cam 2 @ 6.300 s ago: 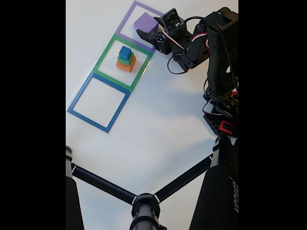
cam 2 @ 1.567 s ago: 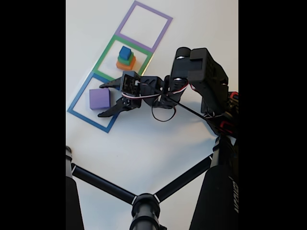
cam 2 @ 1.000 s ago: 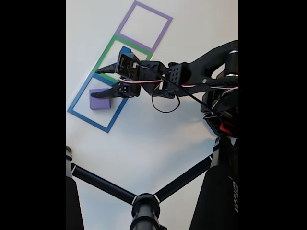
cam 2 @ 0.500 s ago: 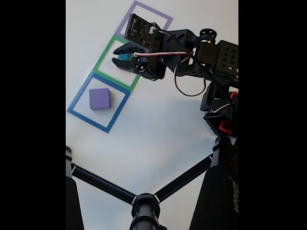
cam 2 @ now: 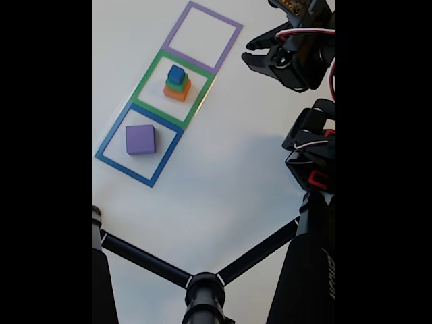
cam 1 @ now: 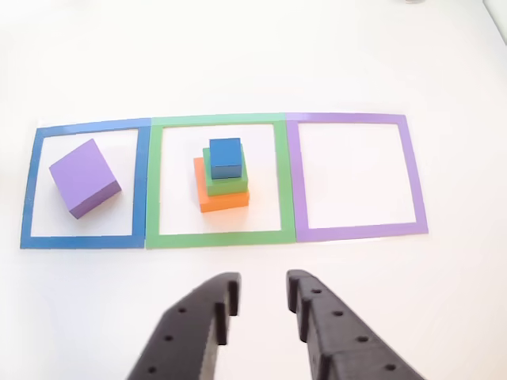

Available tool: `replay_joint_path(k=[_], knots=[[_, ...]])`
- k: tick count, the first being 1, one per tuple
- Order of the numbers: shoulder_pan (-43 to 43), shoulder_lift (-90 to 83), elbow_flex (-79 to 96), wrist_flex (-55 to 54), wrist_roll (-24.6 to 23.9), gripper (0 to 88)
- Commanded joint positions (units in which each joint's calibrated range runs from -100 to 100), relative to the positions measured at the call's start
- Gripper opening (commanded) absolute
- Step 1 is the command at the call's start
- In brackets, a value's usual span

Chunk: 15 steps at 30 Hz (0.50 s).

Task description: Tower of hanoi

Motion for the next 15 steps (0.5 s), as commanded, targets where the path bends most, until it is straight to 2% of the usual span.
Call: replay_joint_path(k=[1,6,9,15], knots=[[2.1,-0.79,0.39,0.29,0.0,19.5],[3.06,-3.3,10.48,-6.02,0.0,20.1],[4.02,-4.91,20.21,-13.88,0.0,25.0],[6.51,-5.07,42.3,-40.19,0.0,30.0]])
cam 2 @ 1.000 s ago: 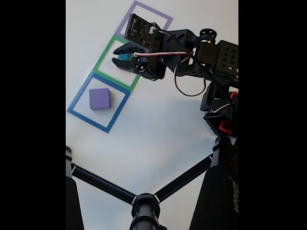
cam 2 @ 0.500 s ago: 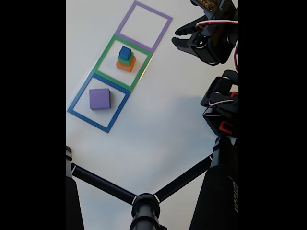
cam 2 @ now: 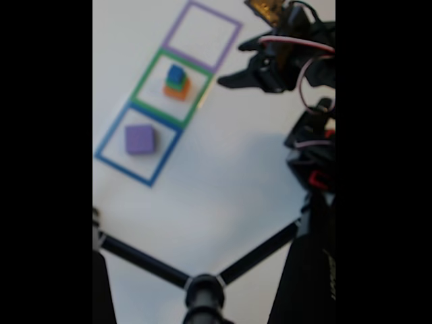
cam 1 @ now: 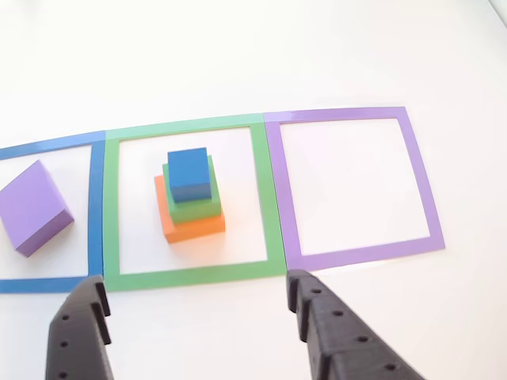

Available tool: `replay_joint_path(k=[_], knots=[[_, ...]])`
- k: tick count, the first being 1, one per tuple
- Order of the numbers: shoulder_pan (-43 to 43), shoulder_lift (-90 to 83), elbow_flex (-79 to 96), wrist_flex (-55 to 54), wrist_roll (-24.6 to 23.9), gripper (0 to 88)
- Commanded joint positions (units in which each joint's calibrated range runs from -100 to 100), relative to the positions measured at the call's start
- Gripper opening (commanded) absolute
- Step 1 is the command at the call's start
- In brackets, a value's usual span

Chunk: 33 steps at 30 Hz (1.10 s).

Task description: Tower of hanoi

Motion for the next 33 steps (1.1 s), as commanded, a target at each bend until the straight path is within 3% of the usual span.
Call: replay_joint_path(k=[1,12,20,33], knots=[[2.06,0.13,14.23,-22.56,0.0,31.7],[3.02,16.52,28.86,-59.24,0.0,34.5],[-1.01,30.49,35.77,-85.88,0.0,34.6],[-2.26,45.02,36.41,-102.32,0.0,33.7]])
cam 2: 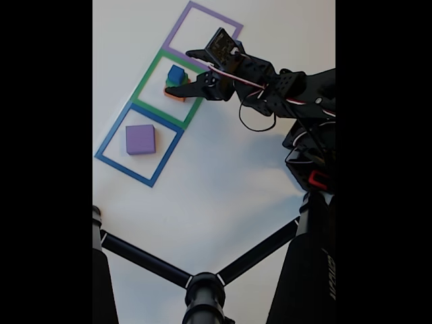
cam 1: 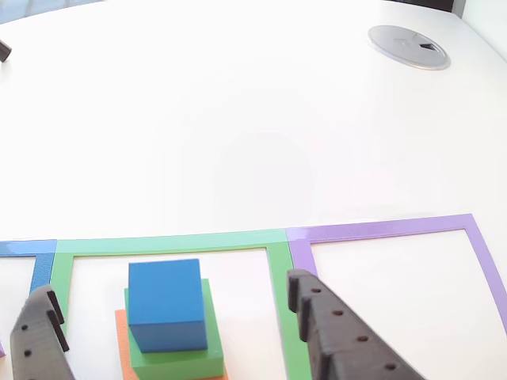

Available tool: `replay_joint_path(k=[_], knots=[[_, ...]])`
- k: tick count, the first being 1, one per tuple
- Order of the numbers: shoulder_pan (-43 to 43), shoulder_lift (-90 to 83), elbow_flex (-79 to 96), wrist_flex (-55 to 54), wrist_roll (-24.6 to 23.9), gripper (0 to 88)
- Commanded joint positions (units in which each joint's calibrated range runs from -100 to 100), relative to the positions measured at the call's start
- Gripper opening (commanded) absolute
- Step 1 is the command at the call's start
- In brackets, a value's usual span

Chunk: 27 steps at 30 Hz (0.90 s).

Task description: Tower of hanoi

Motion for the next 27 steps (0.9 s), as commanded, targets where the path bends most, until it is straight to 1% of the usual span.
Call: replay_joint_path(k=[1,11,27], knots=[[-0.11,3.52,-0.69,-5.91,0.0,33.6],[-2.41,11.68,-1.6,-14.17,0.0,30.7],[-5.67,14.42,-4.42,-14.74,0.0,28.6]])
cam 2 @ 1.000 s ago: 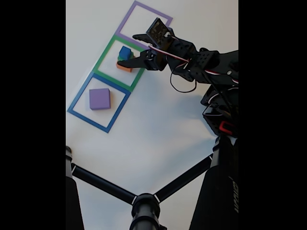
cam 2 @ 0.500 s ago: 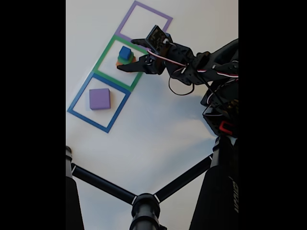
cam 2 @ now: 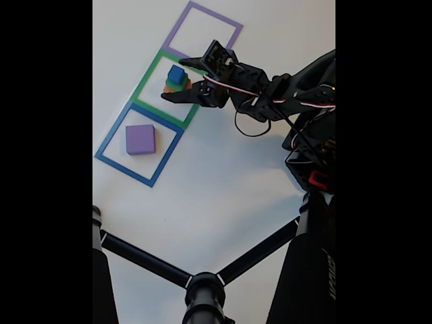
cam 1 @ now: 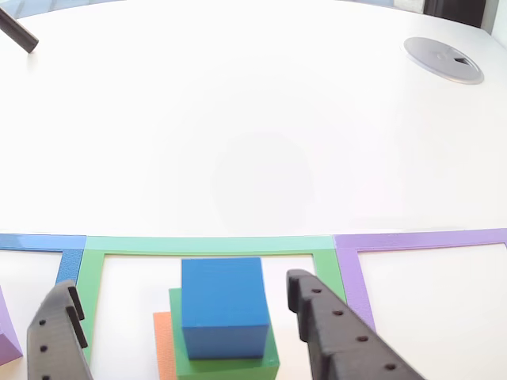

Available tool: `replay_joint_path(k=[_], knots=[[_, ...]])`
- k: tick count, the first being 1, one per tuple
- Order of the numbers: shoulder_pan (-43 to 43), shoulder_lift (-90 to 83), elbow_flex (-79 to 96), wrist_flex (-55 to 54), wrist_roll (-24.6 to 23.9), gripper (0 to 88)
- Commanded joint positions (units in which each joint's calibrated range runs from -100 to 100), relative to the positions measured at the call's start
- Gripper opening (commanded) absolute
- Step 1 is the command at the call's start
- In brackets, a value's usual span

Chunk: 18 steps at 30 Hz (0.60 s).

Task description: Tower of hanoi

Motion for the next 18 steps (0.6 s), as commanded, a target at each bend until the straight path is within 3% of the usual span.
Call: replay_joint_path(k=[1,6,13,18], knots=[[-1.2,0.4,-2.47,-1.52,0.0,28.3],[-1.97,0.88,-2.38,-2.25,0.0,26.6],[-2.26,0.88,-1.93,-2.25,0.0,12.7],[-2.45,0.88,-1.93,-2.33,0.0,9.0]])
